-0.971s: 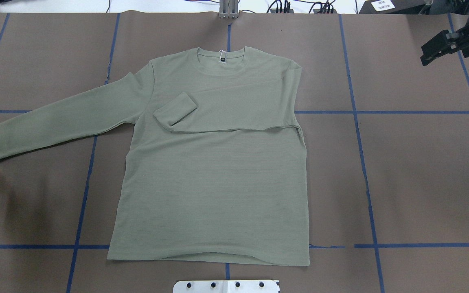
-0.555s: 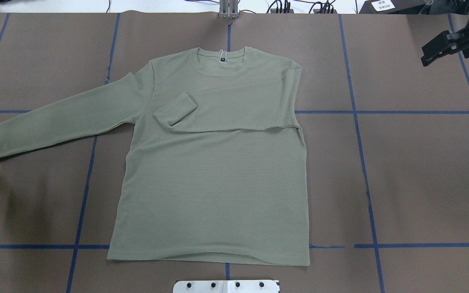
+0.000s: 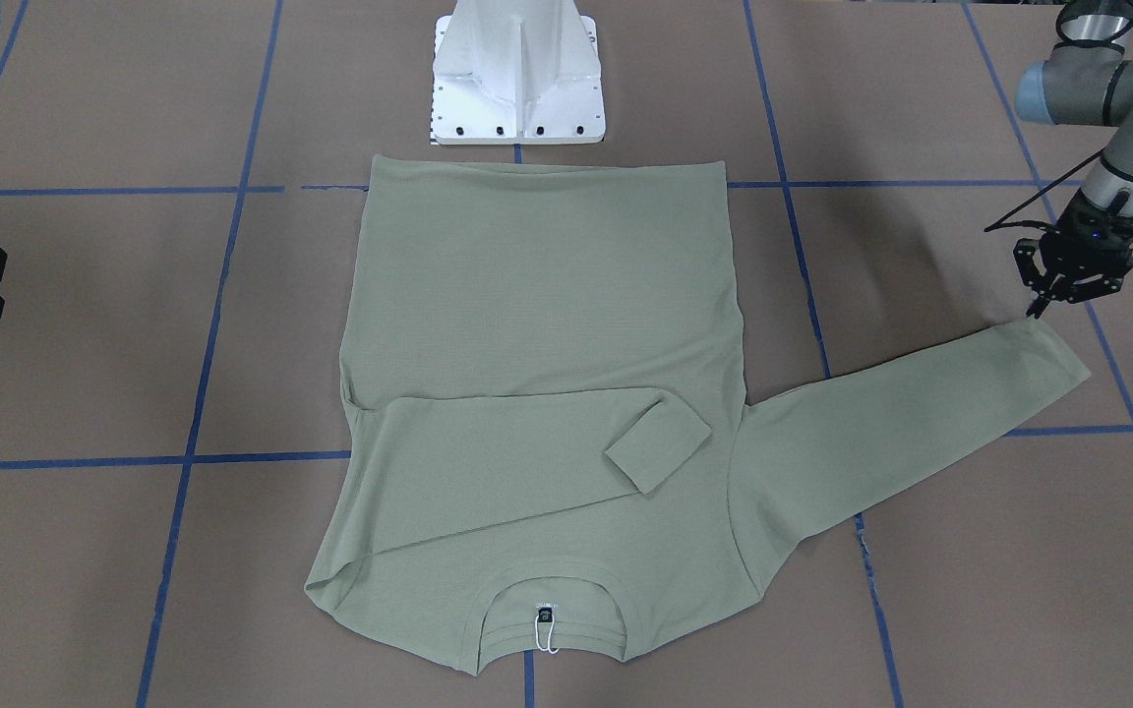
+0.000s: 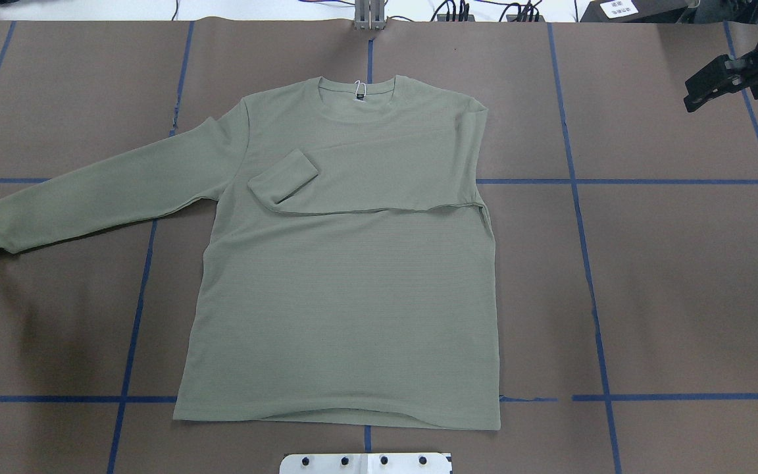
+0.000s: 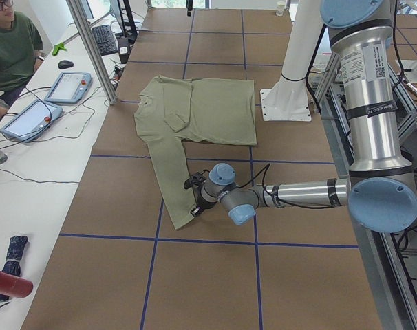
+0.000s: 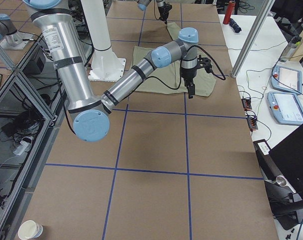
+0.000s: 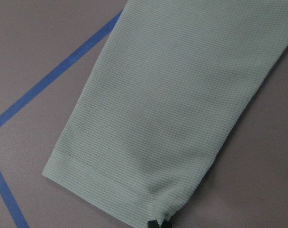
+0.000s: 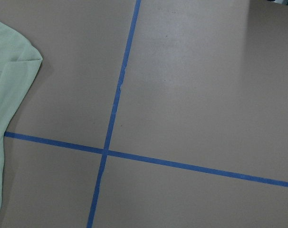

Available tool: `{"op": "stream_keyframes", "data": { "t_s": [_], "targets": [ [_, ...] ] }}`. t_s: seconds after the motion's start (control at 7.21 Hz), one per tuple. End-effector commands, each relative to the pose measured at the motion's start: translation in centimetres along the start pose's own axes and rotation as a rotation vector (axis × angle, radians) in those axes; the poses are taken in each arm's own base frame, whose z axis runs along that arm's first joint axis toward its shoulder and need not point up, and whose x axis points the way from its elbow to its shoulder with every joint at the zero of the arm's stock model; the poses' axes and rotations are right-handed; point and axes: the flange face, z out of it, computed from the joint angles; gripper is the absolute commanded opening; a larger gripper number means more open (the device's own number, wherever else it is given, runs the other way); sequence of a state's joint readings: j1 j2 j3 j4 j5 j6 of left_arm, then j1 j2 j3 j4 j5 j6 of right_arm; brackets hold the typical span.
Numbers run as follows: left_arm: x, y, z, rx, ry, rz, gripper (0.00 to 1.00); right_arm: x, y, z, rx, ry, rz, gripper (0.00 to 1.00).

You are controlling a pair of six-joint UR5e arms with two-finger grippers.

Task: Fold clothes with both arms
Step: 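Grasp the cuff of the sleeve nearest the left gripper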

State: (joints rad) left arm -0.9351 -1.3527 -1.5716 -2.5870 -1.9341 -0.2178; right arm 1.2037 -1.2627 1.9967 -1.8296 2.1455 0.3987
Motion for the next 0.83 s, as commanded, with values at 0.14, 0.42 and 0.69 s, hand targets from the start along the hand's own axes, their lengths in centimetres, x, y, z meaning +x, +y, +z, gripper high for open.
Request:
{"op": "stream_keyframes", "data": {
  "t_s": [0.14,0.42,0.69],
  "targets": [
    [0.5,-7.9,-6.0,0.178,-0.003,0.003,0.0,4.0,1.1,0.5,-0.026,0.027,-0.107,1.0],
    [1.3,-17.2,-9.7,0.194,0.001,-0.064,0.0,8.7,2.3,0.7,-0.05,0.03,-0.179,1.0],
    [5.6,-30.3,-14.8,0.207,0.034,-0.269,0.0,12.9,3.3,1.3,-0.079,0.024,-0.233,1.0]
  ]
}}
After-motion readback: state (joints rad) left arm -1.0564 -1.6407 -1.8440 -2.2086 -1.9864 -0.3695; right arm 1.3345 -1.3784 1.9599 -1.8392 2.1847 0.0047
